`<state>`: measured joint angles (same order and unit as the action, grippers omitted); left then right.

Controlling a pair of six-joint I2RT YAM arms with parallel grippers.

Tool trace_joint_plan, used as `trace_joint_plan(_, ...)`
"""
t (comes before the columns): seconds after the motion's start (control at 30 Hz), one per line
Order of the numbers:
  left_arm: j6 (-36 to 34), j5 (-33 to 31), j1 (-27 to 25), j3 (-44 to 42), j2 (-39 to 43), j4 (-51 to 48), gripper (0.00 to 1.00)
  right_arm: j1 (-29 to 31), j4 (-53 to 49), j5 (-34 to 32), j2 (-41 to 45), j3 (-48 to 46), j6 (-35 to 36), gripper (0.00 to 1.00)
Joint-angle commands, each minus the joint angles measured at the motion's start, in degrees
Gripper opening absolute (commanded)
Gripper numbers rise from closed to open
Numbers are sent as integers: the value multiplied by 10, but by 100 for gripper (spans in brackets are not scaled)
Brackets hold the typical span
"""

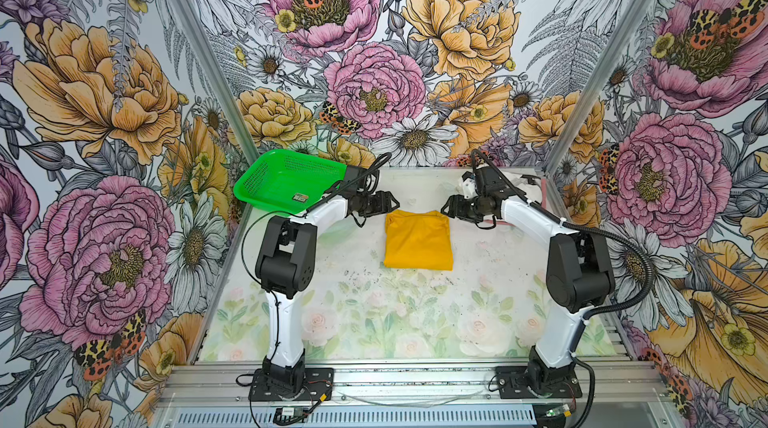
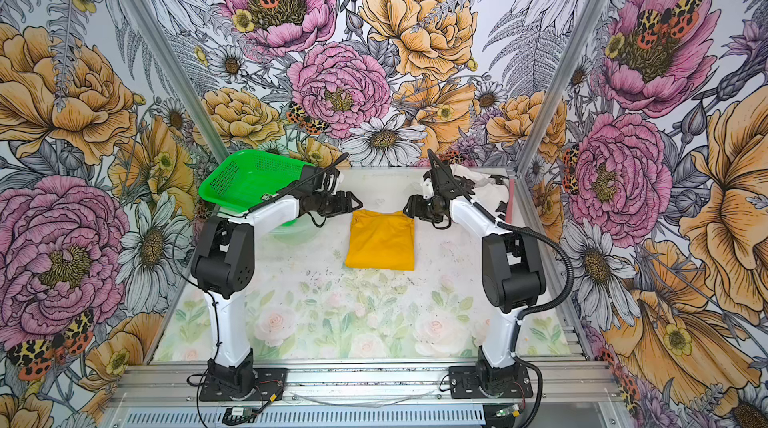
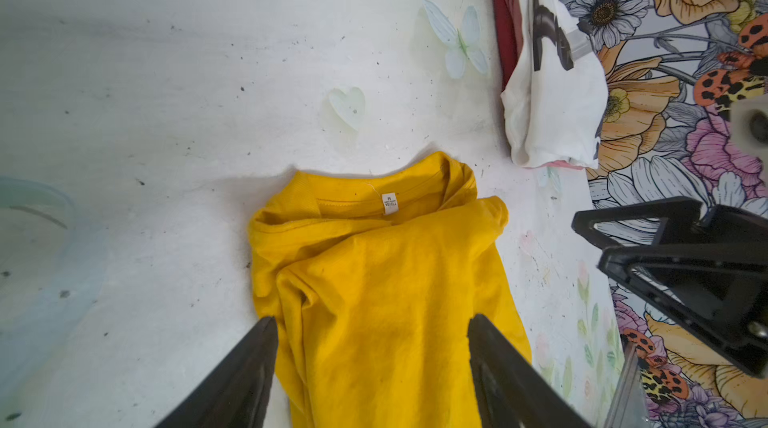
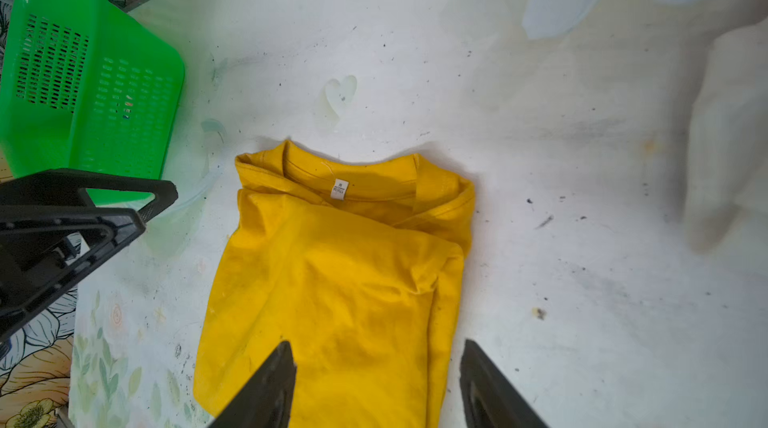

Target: Fold and stack the t-shirts

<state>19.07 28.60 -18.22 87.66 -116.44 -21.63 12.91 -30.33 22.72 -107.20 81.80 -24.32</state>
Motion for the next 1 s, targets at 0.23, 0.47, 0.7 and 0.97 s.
trace_joint_plan(0.23,17,0,-21,-148,173,32,99,35,23,43,-71,26,1,66)
trace_joint_plan(0.47,36,-10,-92,-230,242,33,99,28,38,20,-170,104,-19,66)
trace_joint_plan(0.7,66,-34,-136,-299,265,57,99,12,36,-8,-234,187,-47,66)
trace_joint_plan(0.97,73,-44,-129,-309,249,88,99,7,37,26,-200,190,-43,67)
